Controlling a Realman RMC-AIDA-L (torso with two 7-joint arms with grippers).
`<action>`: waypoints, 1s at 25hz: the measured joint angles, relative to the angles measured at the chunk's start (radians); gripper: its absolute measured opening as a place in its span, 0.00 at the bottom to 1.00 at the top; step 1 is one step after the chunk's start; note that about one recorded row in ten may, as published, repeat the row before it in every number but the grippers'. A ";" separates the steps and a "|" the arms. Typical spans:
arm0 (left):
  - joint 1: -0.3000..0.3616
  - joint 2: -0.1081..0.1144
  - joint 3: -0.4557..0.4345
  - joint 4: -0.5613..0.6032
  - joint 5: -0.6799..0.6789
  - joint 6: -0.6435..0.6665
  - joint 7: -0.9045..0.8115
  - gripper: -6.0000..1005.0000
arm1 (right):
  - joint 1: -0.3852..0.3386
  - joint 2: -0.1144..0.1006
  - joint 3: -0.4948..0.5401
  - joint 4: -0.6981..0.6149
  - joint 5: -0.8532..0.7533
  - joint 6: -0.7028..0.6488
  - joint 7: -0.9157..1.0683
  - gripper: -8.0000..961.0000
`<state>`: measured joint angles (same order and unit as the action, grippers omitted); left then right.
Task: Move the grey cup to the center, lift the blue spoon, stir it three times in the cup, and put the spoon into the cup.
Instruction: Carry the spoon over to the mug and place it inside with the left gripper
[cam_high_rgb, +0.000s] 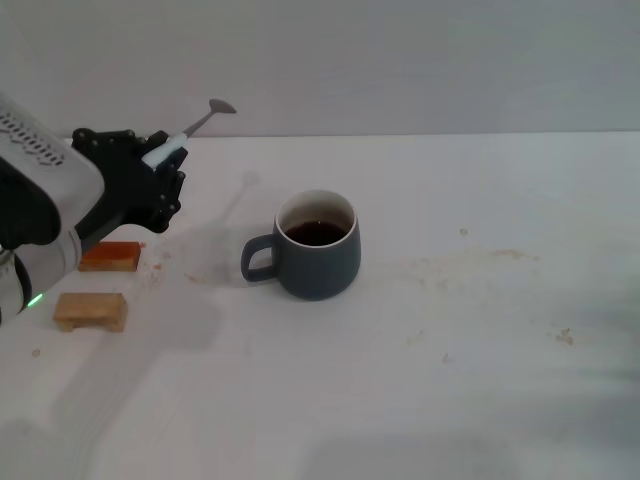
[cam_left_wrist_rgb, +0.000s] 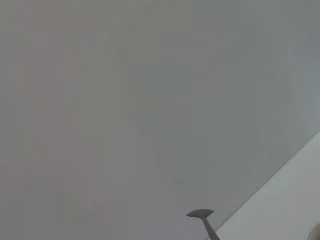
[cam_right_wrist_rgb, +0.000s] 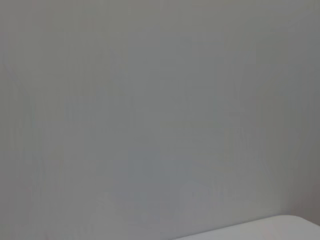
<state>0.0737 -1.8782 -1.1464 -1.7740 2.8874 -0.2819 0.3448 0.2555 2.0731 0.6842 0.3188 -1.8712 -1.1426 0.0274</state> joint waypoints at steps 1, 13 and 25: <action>0.000 0.000 0.000 0.000 0.000 0.000 0.000 0.18 | 0.000 0.000 0.000 0.000 0.000 0.000 0.000 0.01; -0.033 -0.099 -0.060 -0.077 -0.005 -0.240 0.197 0.18 | -0.004 0.002 0.000 -0.013 0.000 0.000 0.001 0.01; -0.056 -0.142 -0.098 -0.130 -0.021 -0.395 0.323 0.18 | -0.006 0.002 0.000 -0.018 0.000 0.003 0.002 0.01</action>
<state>0.0175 -2.0206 -1.2444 -1.9043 2.8663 -0.6766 0.6673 0.2500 2.0755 0.6842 0.3010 -1.8712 -1.1400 0.0295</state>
